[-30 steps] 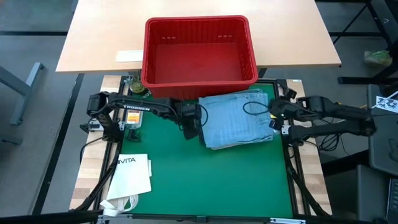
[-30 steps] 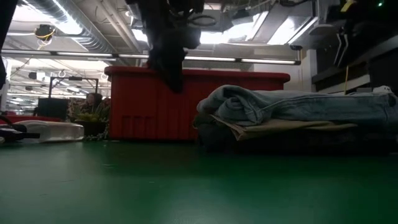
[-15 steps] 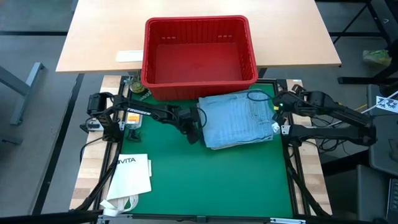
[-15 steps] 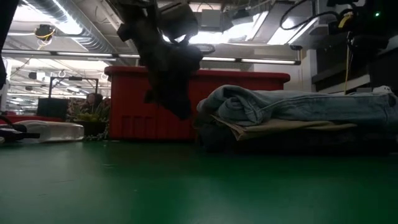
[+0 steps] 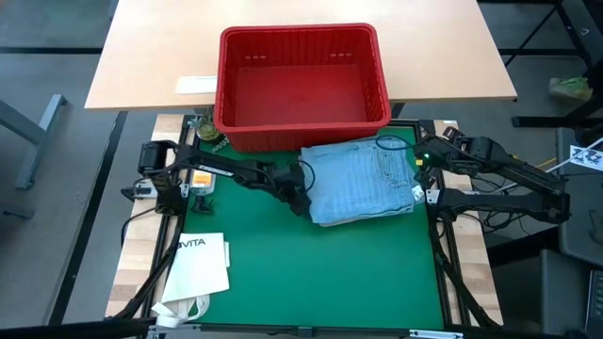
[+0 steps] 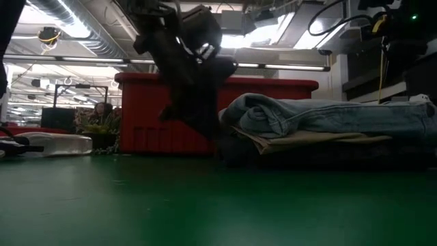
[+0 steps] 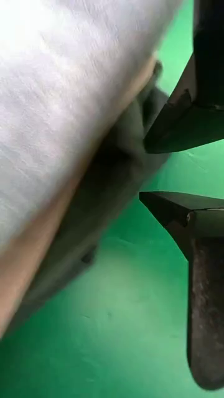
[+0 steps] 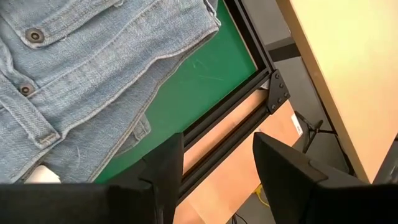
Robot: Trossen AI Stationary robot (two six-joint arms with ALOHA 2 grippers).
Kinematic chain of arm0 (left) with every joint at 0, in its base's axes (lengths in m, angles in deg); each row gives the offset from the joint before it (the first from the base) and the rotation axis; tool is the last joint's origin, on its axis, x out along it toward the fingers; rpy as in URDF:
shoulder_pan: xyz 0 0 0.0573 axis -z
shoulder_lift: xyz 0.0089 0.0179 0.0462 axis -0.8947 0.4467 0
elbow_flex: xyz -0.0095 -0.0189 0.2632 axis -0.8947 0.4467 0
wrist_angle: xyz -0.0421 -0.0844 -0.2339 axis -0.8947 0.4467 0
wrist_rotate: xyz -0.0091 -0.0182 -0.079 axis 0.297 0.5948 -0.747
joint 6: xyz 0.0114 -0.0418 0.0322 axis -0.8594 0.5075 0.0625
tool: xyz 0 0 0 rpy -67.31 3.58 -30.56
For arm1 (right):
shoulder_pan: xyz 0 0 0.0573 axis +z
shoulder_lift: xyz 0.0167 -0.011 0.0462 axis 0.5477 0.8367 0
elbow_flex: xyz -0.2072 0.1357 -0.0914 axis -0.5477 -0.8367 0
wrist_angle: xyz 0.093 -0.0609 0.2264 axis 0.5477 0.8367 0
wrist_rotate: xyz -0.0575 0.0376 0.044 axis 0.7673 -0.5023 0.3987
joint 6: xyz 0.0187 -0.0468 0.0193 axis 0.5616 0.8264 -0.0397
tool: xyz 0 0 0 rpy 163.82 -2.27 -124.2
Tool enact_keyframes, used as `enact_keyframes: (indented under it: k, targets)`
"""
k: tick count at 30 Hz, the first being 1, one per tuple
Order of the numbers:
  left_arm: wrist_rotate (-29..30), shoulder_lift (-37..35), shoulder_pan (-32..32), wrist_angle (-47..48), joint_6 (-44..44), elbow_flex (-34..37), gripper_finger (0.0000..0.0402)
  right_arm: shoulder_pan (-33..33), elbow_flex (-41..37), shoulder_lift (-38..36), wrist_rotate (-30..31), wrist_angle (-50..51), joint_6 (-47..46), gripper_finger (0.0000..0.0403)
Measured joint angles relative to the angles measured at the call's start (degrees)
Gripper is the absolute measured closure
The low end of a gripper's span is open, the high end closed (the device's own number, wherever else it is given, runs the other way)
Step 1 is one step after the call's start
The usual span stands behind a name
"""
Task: Fold Laundry from Bin
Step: Put the stacked clothes into the red laundry bin
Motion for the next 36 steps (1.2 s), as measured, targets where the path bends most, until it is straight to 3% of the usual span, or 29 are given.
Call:
enact_keyframes:
  k: [36]
  targets:
    - [0.4, 2.7, -0.1, -1.3, 1.3, 0.0, 0.0297, 0.0, 0.0, 0.0, 0.0, 0.0, 3.0, 0.0210]
